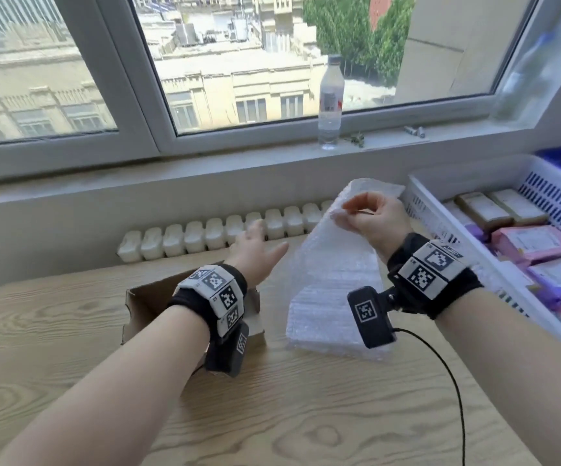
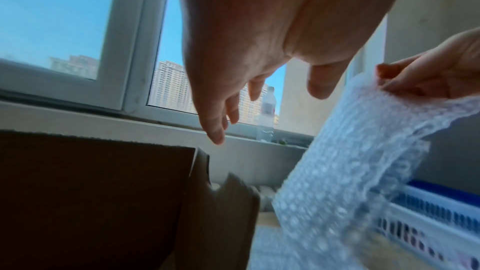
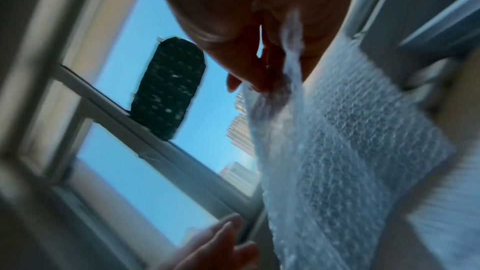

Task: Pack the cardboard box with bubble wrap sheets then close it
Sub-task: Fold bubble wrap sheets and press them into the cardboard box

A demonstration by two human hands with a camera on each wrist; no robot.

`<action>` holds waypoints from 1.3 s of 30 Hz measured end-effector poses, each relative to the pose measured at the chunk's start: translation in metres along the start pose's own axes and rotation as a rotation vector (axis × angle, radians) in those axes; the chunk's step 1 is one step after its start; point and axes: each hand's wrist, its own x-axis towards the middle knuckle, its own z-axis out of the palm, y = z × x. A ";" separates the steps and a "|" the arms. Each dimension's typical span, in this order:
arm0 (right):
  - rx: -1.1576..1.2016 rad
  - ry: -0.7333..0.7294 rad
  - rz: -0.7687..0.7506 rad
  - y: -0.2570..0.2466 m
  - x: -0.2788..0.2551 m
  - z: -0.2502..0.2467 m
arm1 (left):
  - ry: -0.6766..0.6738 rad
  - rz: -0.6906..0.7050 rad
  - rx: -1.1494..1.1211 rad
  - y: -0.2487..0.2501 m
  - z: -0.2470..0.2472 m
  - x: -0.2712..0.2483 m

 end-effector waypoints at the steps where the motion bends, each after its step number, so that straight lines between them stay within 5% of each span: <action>1: 0.058 -0.036 -0.026 -0.014 -0.003 0.004 | 0.025 -0.043 -0.096 0.000 -0.008 0.001; 4: 0.280 -0.155 -0.056 -0.048 -0.011 0.014 | 0.077 -0.159 -0.344 -0.005 -0.032 0.004; 7: 0.418 -0.237 -0.069 -0.071 -0.015 0.021 | -0.029 -0.244 -0.810 -0.015 -0.048 -0.003; 11: 0.203 -0.193 -0.129 -0.080 -0.012 0.027 | 0.079 -0.094 -1.114 -0.026 -0.070 -0.016; 14: -0.043 -0.135 -0.127 -0.081 -0.013 0.027 | 0.123 0.039 -1.065 -0.029 -0.089 -0.025; 18: -0.275 -0.121 -0.179 -0.081 -0.012 0.029 | 0.290 0.125 -0.673 -0.031 -0.108 -0.030; 24: -0.460 -0.115 -0.253 -0.088 -0.011 0.037 | 0.476 0.114 -0.356 -0.034 -0.122 -0.035; 26: -0.375 -0.127 -0.203 -0.090 -0.009 0.039 | 0.445 0.111 -0.401 -0.033 -0.126 -0.036; 31: -0.216 -0.359 0.030 -0.082 -0.010 0.035 | 0.233 0.131 -0.946 -0.031 -0.128 -0.039; 34: -0.029 -0.379 0.109 -0.078 -0.014 0.033 | 0.233 0.096 -1.004 -0.030 -0.125 -0.041; 39: 0.197 -0.352 0.142 -0.077 -0.013 0.033 | 0.020 -0.010 -0.902 -0.042 -0.115 -0.041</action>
